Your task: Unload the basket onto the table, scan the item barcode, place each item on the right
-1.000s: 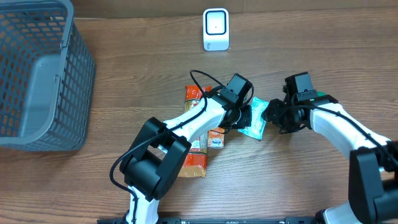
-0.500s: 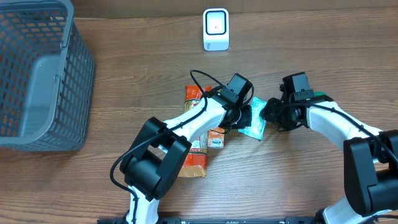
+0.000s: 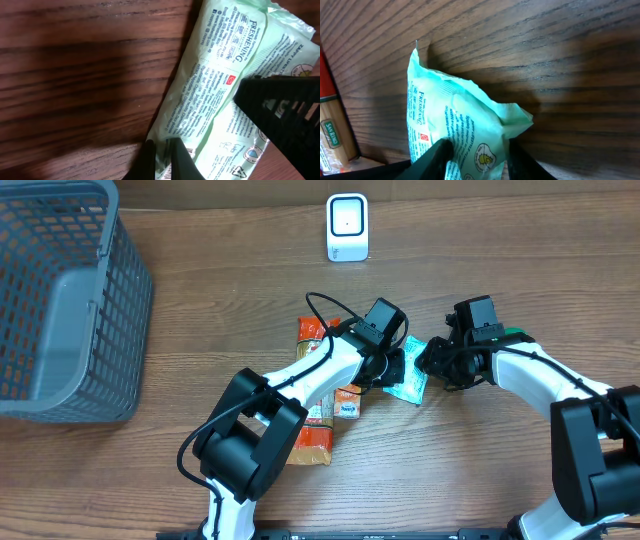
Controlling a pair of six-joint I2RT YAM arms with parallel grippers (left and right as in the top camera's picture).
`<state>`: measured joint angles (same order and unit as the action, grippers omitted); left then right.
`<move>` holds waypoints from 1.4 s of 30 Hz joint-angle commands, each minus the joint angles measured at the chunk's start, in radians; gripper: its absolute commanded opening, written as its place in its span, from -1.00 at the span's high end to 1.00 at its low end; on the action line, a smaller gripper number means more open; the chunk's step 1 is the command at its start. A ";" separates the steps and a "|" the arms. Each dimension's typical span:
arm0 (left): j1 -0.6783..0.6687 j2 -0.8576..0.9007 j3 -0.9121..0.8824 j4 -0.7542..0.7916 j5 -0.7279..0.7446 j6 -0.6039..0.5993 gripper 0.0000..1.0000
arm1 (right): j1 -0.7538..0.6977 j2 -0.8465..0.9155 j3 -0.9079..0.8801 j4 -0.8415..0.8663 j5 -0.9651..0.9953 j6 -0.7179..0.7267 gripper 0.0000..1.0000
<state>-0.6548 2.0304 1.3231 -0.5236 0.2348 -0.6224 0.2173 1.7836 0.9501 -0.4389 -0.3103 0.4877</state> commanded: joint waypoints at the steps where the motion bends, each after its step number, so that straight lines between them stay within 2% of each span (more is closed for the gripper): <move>1: -0.005 0.056 -0.008 -0.011 -0.036 -0.003 0.92 | -0.003 0.018 0.005 0.000 -0.002 -0.002 0.31; 5: -0.005 0.056 -0.008 -0.011 -0.034 -0.002 0.92 | -0.003 0.018 0.005 -0.002 -0.003 -0.003 0.93; 12: -0.002 -0.008 0.031 -0.032 -0.040 0.068 0.92 | -0.033 0.002 0.007 -0.004 -0.120 -0.078 0.93; 16: 0.013 -0.109 0.060 -0.075 -0.184 0.069 0.92 | -0.080 -0.023 0.008 -0.011 -0.235 -0.121 0.93; 18: 0.032 -0.192 0.088 -0.120 -0.281 0.070 0.92 | -0.103 -0.044 0.008 -0.009 -0.318 -0.204 0.93; 23: 0.100 -0.349 0.129 -0.235 -0.389 0.071 0.92 | -0.108 -0.133 0.010 -0.039 -0.336 -0.360 0.93; 27: 0.207 -0.437 0.129 -0.340 -0.402 0.108 0.92 | -0.106 -0.246 0.010 -0.074 -0.278 -0.367 0.93; 32: 0.384 -0.454 0.128 -0.465 -0.402 0.176 0.92 | -0.106 -0.381 0.010 -0.106 -0.195 -0.392 0.93; 36: 0.518 -0.444 0.124 -0.504 -0.402 0.209 0.90 | -0.105 -0.441 0.010 -0.124 -0.161 -0.392 0.93; 42: 0.672 -0.442 0.124 -0.509 -0.357 0.242 0.77 | -0.096 -0.448 0.016 -0.125 -0.161 -0.392 0.93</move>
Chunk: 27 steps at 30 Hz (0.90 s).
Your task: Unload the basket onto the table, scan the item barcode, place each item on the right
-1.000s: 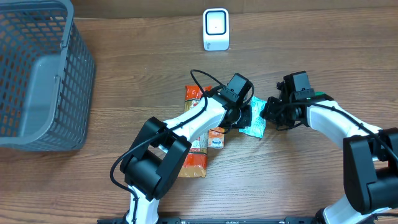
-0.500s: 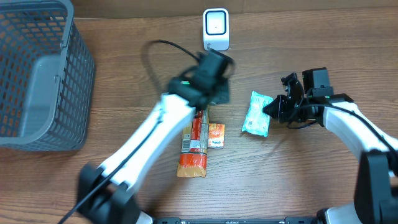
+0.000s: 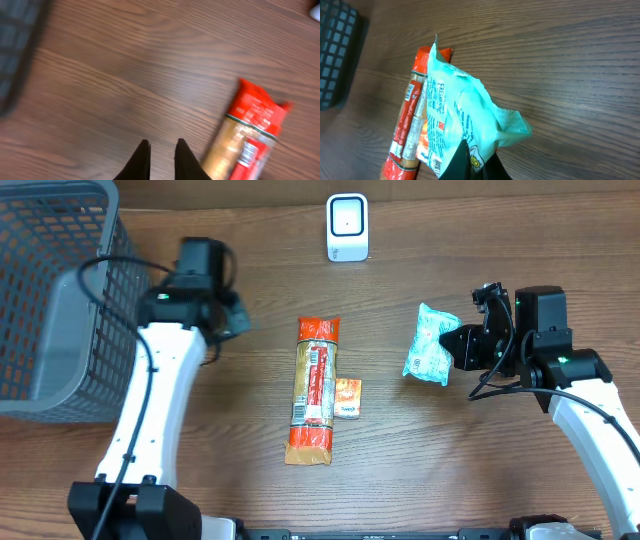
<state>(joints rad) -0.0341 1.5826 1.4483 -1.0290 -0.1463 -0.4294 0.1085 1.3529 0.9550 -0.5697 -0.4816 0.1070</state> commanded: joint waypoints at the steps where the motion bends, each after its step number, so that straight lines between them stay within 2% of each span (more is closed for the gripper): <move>1: 0.073 0.006 -0.001 -0.003 0.033 0.053 0.76 | 0.017 -0.018 0.015 0.002 0.011 -0.011 0.93; 7: 0.153 0.010 -0.003 -0.003 0.043 0.053 0.67 | 0.050 -0.018 0.089 -0.061 0.081 -0.011 0.93; 8: 0.158 0.010 -0.005 -0.003 0.043 0.053 0.55 | 0.057 -0.018 0.109 -0.079 0.104 -0.011 0.93; 9: 0.160 0.011 -0.005 -0.003 0.042 0.053 0.22 | 0.063 -0.018 0.128 -0.094 0.121 -0.011 0.93; 10: 0.160 0.011 -0.006 -0.003 0.034 0.052 -0.25 | 0.071 -0.018 0.147 -0.110 0.135 -0.011 0.93; 11: 0.160 0.012 -0.006 -0.004 0.032 0.053 -0.90 | 0.080 -0.018 0.177 -0.132 0.152 -0.011 0.93; 12: 0.160 0.012 -0.006 -0.004 0.033 0.052 -0.99 | 0.087 -0.018 0.198 -0.146 0.163 -0.011 0.93; 19: 0.158 0.012 -0.006 -0.003 0.035 0.052 -1.00 | 0.155 0.007 0.427 -0.264 0.299 0.023 0.93; 23: 0.158 0.012 -0.006 -0.003 0.035 0.052 -0.99 | 0.173 0.119 0.726 -0.424 0.306 0.013 0.93; 27: 0.158 0.012 -0.006 -0.003 0.035 0.052 -0.99 | 0.185 0.314 1.139 -0.652 0.351 -0.031 0.93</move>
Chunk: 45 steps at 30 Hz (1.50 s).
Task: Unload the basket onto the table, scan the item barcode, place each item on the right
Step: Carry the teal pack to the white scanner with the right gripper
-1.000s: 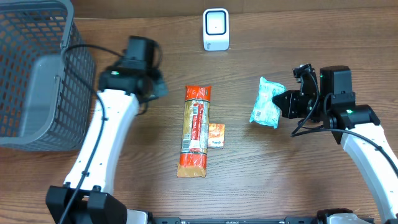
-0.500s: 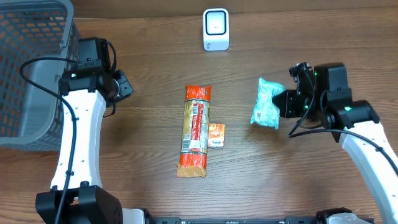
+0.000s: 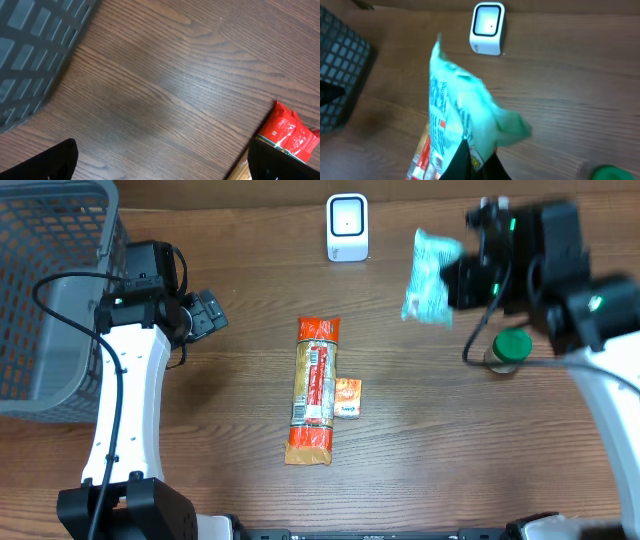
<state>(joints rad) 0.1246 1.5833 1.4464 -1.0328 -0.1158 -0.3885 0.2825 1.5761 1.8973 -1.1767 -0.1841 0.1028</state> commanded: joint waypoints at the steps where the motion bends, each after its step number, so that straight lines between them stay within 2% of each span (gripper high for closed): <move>1: 0.000 0.011 -0.004 0.000 0.004 0.011 -1.00 | 0.016 0.148 0.301 -0.095 0.077 -0.041 0.93; 5: 0.000 0.011 -0.004 0.000 0.004 0.011 -1.00 | 0.046 0.264 0.480 -0.139 0.172 -0.115 0.93; 12: 0.000 0.011 -0.004 0.000 0.004 0.011 -1.00 | 0.180 0.358 0.482 0.020 0.567 -0.282 0.93; 21: 0.000 0.011 -0.004 0.000 0.004 0.011 -1.00 | 0.325 0.572 0.479 0.306 0.910 -0.463 0.93; 31: 0.000 0.011 -0.004 0.000 0.004 0.011 -1.00 | 0.346 0.820 0.479 0.673 1.043 -0.661 0.93; 37: 0.000 0.011 -0.004 0.000 0.004 0.011 -1.00 | 0.346 0.896 0.479 0.903 1.070 -0.706 0.93; 45: 0.000 0.011 -0.004 0.001 0.004 0.011 -1.00 | 0.347 0.958 0.479 1.105 1.094 -0.706 0.93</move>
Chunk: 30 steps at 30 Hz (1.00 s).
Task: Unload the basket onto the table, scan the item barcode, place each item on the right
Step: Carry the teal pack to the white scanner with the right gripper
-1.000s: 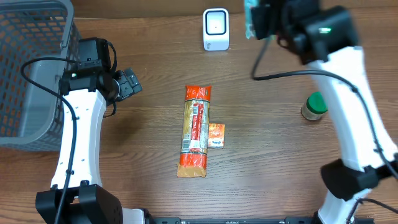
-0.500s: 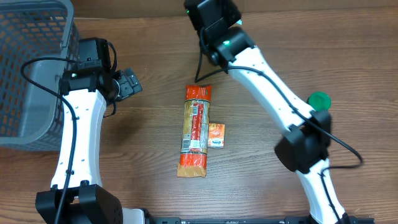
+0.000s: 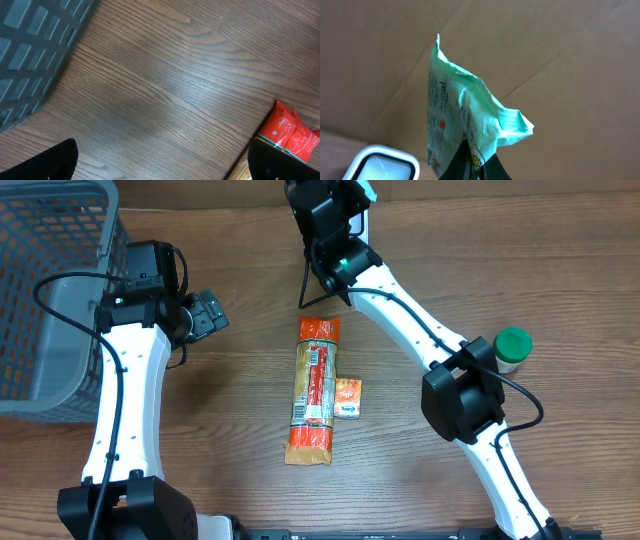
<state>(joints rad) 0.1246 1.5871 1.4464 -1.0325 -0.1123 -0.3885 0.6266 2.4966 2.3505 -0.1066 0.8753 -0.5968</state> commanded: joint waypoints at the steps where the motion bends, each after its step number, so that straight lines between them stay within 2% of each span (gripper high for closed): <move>1: 0.000 0.008 -0.004 0.000 0.001 0.011 -0.99 | 0.003 0.049 0.026 0.046 0.033 -0.006 0.93; 11: 0.000 0.008 -0.004 0.000 0.001 0.011 -1.00 | 0.002 0.132 0.026 0.222 0.027 -0.040 0.93; 30: 0.000 0.008 -0.004 0.000 0.001 0.011 -0.99 | 0.001 0.198 0.026 0.169 0.018 -0.006 0.93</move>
<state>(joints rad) 0.1246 1.5871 1.4464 -1.0325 -0.1123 -0.3885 0.6262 2.6926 2.3508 0.0586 0.8932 -0.6201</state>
